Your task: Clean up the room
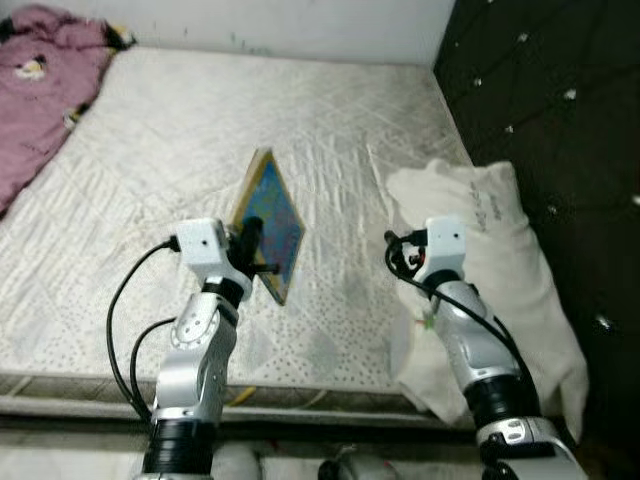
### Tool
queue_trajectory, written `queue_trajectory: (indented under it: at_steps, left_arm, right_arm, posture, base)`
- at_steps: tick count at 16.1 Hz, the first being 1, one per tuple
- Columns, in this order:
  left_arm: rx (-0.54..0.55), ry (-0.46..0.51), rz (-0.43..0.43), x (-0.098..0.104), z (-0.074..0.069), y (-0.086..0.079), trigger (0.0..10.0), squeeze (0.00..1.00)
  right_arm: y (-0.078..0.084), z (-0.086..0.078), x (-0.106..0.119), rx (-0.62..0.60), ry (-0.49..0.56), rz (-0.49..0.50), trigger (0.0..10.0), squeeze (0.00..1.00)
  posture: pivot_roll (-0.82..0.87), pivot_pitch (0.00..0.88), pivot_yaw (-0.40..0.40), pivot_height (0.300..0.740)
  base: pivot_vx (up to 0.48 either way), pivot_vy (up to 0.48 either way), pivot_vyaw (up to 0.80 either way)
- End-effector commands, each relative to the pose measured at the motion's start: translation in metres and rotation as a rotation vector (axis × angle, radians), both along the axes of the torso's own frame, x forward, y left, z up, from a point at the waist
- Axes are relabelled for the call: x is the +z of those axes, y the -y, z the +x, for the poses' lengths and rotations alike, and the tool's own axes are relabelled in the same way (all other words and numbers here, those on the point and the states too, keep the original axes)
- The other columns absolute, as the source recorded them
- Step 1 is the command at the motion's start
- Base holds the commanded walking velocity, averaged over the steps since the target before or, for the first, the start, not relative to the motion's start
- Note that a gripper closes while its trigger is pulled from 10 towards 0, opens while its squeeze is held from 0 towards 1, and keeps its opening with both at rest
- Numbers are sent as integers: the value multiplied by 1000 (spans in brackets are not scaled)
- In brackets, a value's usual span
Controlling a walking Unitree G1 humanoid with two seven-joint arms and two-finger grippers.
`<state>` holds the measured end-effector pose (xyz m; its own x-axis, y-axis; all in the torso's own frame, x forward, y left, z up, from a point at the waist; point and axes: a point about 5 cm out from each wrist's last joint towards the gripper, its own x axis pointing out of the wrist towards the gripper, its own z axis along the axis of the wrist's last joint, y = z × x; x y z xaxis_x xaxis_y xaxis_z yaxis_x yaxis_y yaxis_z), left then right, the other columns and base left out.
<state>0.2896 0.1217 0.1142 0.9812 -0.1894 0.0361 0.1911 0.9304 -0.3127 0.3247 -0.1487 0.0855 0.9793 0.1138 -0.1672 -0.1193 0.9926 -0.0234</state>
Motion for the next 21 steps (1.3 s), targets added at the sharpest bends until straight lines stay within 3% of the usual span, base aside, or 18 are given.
queue_trajectory:
  at_steps: [1,9,11,13,17,21]
  left_arm:
    - [-19,37,-9,9,2,5,10000,0]
    - [-7,33,-6,9,2,5,10000,0]
    - [46,23,20,7,1,-2,10000,0]
    - [145,15,84,4,-5,-20,10000,0]
    - [276,110,406,9,-21,-56,10000,0]
    - [316,95,451,5,-31,-66,10000,0]
  right_arm:
    - [1,0,0,-5,-6,-1,10000,0]
    - [0,0,1,5,2,1,10000,0]
    - [1,-1,4,1,22,4,10000,0]
    - [0,-4,13,-13,65,50,10000,0]
    - [-10,-16,23,-10,127,104,10000,0]
    - [-14,-25,25,24,158,78,10000,0]
  posture:
    - [1,0,-57,740]
    - [2,0,-56,740]
    - [1,0,-57,740]
    - [5,5,-57,740]
    - [16,37,-54,740]
    - [23,53,-50,740]
  base:
    - [0,0,-800]
    - [0,0,-161]
    - [0,0,0]
    - [0,0,0]
    - [0,0,0]
    - [0,0,0]
